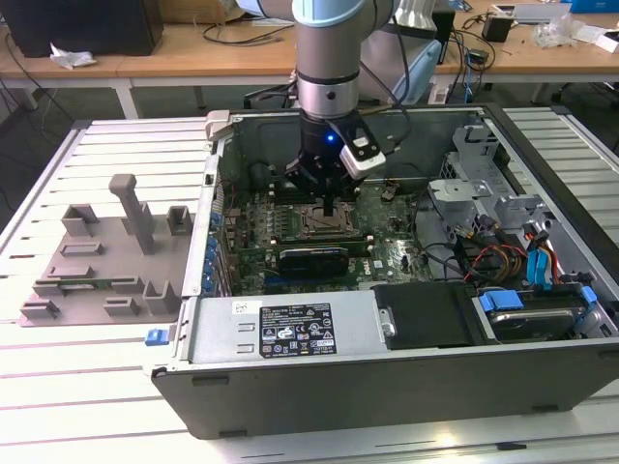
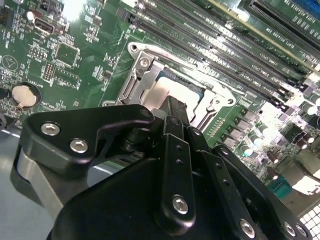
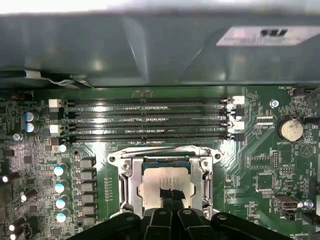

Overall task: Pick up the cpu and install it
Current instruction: 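Install the first cpu locking lever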

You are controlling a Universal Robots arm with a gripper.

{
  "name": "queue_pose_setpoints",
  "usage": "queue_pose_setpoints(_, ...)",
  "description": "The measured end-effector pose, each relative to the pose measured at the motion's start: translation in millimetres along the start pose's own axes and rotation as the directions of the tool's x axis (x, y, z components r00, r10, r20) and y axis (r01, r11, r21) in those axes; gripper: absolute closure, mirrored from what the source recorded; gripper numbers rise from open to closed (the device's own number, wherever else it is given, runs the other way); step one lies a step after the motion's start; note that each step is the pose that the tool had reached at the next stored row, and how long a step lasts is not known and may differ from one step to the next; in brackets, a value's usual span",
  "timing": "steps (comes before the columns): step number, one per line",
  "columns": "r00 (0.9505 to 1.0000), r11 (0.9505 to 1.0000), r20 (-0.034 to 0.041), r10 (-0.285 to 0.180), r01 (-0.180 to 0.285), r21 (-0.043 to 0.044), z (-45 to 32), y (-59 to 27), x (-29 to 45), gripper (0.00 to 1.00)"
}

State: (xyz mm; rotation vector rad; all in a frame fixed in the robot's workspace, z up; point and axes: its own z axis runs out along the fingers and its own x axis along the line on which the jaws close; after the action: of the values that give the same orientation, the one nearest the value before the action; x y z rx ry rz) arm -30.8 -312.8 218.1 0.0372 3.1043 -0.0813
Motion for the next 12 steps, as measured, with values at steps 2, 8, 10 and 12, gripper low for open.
queue_pose_setpoints(2,1.0000,1.0000,0.0001,0.000,0.000,0.0000,0.1,-0.9,0.0,0.89)
queue_pose_setpoints(8,1.0000,1.0000,0.0001,0.000,0.000,0.0000,-3.3,-1.2,-0.1,0.89)
queue_pose_setpoints(10,1.0000,1.0000,0.0001,0.000,0.000,0.0000,-4.4,-1.2,-0.2,0.89)
queue_pose_setpoints(12,1.0000,1.0000,0.0002,0.000,0.000,-0.0002,-4.4,-1.2,-0.2,0.89)
